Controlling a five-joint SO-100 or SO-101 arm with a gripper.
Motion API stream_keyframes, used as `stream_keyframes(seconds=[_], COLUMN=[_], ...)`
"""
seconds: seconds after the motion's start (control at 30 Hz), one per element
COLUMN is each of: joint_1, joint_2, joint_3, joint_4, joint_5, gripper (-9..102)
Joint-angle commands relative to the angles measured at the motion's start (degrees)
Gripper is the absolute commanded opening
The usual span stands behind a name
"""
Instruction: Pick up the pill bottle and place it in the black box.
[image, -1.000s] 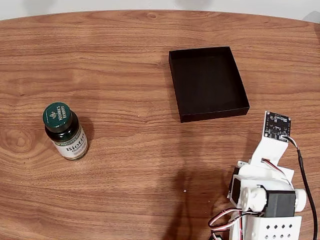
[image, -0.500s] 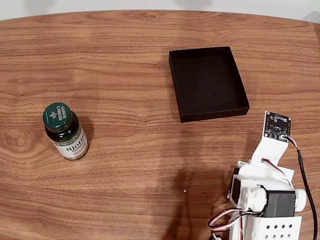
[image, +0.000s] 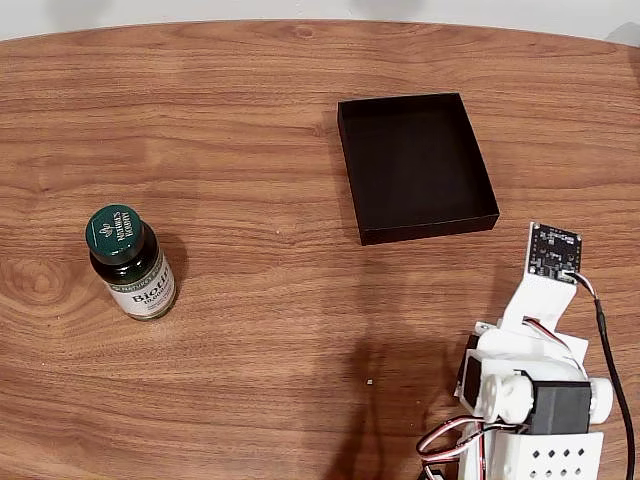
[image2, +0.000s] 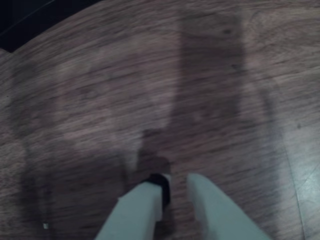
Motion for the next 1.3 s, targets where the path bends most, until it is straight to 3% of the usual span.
stream_keyframes(seconds=[0.0, 1.27], joint_1=[-0.1, -0.1], joint_2=[-0.4, -0.4], joint_3=[-0.1, -0.1], joint_4=[9.1, 8.8], joint_5=[-1.7, 0.6], gripper=[0, 0])
